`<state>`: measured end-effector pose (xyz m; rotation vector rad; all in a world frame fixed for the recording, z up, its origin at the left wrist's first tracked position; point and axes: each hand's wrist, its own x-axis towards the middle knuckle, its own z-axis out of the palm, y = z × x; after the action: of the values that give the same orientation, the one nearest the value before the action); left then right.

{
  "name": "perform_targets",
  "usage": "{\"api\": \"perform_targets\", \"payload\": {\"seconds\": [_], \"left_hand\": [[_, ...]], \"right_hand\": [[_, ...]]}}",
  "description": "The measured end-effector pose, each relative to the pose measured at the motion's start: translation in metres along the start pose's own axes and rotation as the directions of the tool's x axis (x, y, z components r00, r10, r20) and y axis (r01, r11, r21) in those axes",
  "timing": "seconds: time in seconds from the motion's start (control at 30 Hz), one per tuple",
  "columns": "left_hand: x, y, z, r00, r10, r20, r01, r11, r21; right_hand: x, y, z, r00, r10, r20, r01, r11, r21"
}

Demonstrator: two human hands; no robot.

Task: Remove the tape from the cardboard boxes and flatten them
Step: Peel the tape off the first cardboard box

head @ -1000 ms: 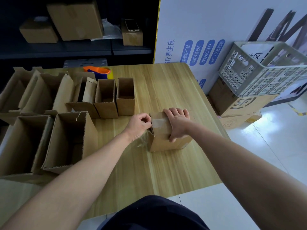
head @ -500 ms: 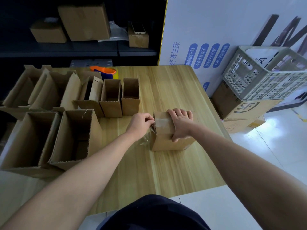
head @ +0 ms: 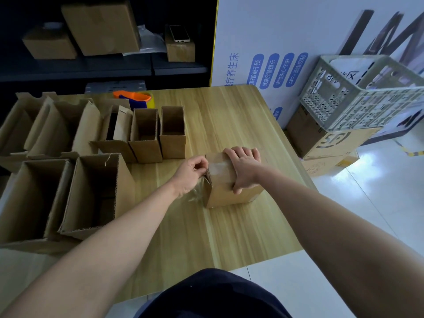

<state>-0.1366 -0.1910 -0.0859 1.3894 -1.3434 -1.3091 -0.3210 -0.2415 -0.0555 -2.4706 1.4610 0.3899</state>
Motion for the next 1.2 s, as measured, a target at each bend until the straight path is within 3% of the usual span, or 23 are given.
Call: {"api": "perform_targets", "payload": {"seconds": [0.1, 0.2, 0.27, 0.43, 0.63, 0.77, 0.9, 1.2], "left_hand": [[-0.003, 0.0, 0.005, 0.995, -0.086, -0.05, 0.076, 0.982, -0.174], [-0.003, 0.0, 0.008, 0.985, -0.152, -0.086, 0.128, 0.963, -0.239], [-0.001, 0.001, 0.004, 0.989, -0.13, -0.064, 0.117, 0.978, -0.172], [0.006, 0.005, -0.006, 0.999, -0.036, 0.003, 0.035, 0.978, 0.206], [0.006, 0.011, -0.005, 0.999, -0.034, -0.016, 0.036, 0.983, 0.182], [0.011, 0.022, 0.002, 0.992, 0.072, -0.104, -0.01, 0.868, 0.497], [0.015, 0.031, 0.008, 0.981, 0.147, -0.124, -0.019, 0.715, 0.699], [0.006, 0.032, 0.022, 0.971, 0.233, 0.059, -0.16, 0.445, 0.881]], "right_hand": [[0.001, 0.004, 0.0, 1.0, -0.013, -0.012, 0.013, 1.0, 0.014], [0.002, 0.008, -0.001, 1.0, -0.02, -0.001, 0.02, 0.999, 0.025], [0.002, 0.009, -0.003, 1.0, -0.021, 0.014, 0.021, 1.0, 0.022], [0.003, 0.006, -0.004, 0.999, -0.025, 0.02, 0.025, 1.0, 0.002], [0.003, 0.007, -0.002, 0.999, -0.03, 0.009, 0.03, 1.0, -0.004], [0.004, 0.006, -0.001, 1.0, -0.028, 0.003, 0.028, 1.0, -0.003], [0.003, 0.005, 0.0, 1.0, -0.022, 0.006, 0.022, 1.0, -0.008], [-0.001, 0.001, -0.001, 1.0, -0.008, 0.011, 0.008, 1.0, -0.019]]}}
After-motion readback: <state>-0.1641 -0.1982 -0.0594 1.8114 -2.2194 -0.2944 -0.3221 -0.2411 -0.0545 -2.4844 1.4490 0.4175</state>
